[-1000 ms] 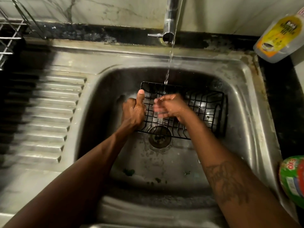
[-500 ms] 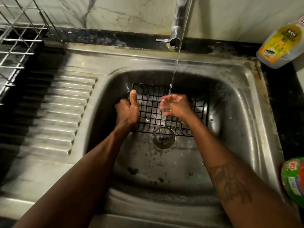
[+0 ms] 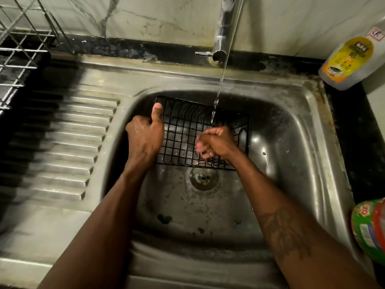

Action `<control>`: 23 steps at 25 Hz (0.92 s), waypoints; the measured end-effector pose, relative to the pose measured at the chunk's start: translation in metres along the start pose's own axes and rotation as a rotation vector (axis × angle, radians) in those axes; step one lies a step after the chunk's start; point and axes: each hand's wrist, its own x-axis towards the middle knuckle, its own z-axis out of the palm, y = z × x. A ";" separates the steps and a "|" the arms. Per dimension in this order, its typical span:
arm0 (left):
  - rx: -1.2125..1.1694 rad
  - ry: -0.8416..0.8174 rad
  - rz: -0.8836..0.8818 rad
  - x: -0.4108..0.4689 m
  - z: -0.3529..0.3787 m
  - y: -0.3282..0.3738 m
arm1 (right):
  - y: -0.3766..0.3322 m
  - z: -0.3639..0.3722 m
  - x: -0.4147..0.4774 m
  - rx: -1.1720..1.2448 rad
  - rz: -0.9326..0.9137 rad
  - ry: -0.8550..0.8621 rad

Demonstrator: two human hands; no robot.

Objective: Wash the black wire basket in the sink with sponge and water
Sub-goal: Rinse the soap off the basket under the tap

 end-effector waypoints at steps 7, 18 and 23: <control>-0.222 -0.069 -0.052 -0.003 -0.017 0.022 | -0.003 0.001 0.003 0.000 0.135 -0.088; -0.162 -0.013 -0.091 -0.002 -0.021 0.017 | 0.007 0.009 0.004 -0.398 0.038 0.252; -0.177 -0.012 -0.020 -0.002 -0.020 0.013 | -0.004 -0.002 -0.009 -0.604 0.132 -0.227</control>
